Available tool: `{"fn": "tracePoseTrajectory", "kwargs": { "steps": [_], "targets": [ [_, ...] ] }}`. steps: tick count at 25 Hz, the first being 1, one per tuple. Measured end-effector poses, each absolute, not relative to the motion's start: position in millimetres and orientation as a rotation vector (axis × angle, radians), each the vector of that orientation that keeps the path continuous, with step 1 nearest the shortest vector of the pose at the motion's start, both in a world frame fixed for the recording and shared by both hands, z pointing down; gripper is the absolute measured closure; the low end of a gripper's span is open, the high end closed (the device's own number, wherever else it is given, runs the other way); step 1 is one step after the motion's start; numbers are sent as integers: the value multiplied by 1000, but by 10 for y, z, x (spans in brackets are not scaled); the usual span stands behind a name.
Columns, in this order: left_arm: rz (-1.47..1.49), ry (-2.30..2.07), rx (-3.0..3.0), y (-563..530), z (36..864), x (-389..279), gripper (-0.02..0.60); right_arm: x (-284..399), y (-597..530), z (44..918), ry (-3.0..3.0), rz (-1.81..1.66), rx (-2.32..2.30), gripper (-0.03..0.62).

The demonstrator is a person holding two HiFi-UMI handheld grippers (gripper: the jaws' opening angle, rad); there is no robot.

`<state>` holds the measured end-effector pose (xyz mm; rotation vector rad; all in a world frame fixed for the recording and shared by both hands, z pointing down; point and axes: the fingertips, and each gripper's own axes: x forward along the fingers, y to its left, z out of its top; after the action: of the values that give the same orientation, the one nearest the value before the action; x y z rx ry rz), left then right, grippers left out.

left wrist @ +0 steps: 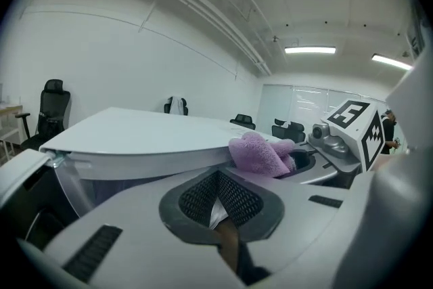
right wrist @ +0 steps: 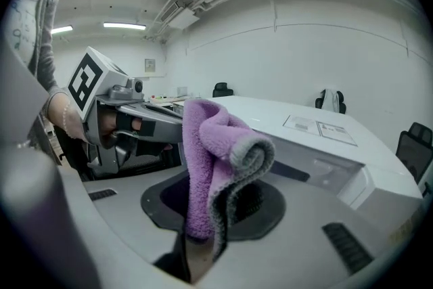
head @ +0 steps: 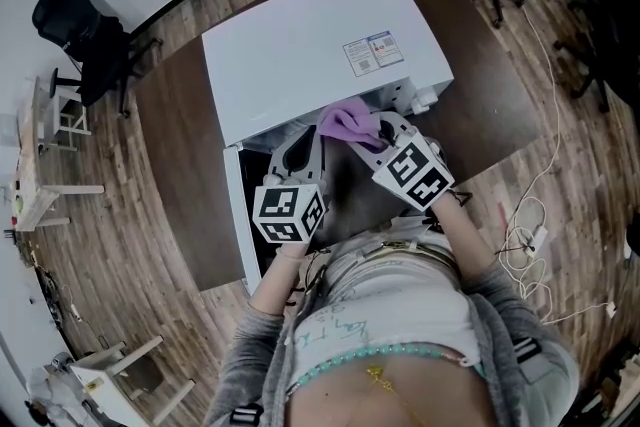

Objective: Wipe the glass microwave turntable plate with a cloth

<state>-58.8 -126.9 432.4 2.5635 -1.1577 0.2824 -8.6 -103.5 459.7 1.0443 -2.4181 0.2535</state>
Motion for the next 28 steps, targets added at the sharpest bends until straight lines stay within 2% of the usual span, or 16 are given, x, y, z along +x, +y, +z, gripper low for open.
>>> {"fn": "tracePoseTrajectory", "kwargs": {
  "steps": [28],
  "targets": [
    [-15, -1352, 2639, -1326, 3273, -630, 571, -109, -1170, 3403, -2707, 35, 1293, 487]
  ]
}}
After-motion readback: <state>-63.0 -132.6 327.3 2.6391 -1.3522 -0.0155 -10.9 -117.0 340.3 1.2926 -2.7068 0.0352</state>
